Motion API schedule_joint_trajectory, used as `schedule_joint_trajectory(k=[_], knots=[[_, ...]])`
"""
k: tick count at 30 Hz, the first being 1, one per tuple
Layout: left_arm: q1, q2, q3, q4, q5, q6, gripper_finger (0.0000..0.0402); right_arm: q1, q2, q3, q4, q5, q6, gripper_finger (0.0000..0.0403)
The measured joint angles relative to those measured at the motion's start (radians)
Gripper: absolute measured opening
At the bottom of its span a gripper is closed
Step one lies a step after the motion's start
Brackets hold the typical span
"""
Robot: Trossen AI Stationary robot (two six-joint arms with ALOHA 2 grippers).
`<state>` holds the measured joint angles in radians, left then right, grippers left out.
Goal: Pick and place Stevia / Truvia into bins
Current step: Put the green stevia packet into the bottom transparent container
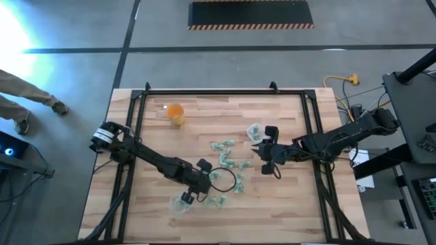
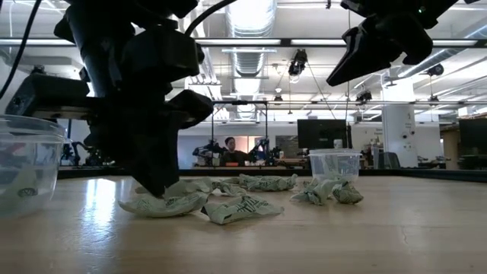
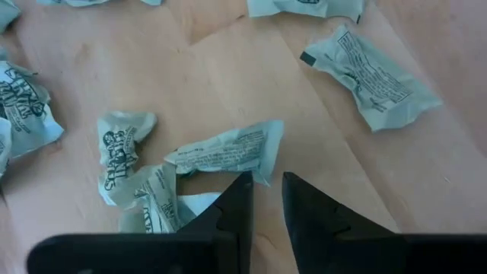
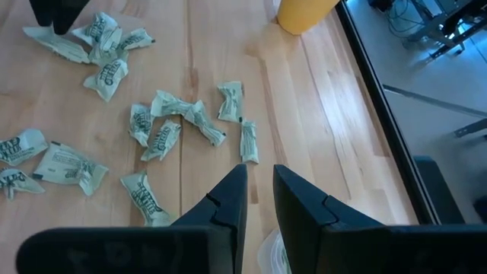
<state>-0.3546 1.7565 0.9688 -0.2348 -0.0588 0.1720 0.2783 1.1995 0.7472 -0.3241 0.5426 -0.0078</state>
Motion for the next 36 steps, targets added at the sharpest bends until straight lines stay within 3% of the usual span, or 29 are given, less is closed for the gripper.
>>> schedule_joint_trajectory(k=[7,17,29,36], knots=[[0.000,0.000,0.004,0.017,0.001,-0.007,0.0017,0.000,0.000,0.000,0.000,0.000,0.000,0.0057],[0.000,-0.001,0.019,0.018,0.001,-0.007,0.0016,0.000,0.000,-0.002,0.001,0.000,0.000,0.0057],[0.000,-0.001,0.019,0.048,0.001,-0.009,0.0112,0.000,0.000,-0.002,0.001,0.000,0.000,0.0057],[0.000,0.001,0.019,0.048,0.002,-0.009,0.0122,0.000,0.000,-0.002,0.002,0.000,0.000,0.0057]])
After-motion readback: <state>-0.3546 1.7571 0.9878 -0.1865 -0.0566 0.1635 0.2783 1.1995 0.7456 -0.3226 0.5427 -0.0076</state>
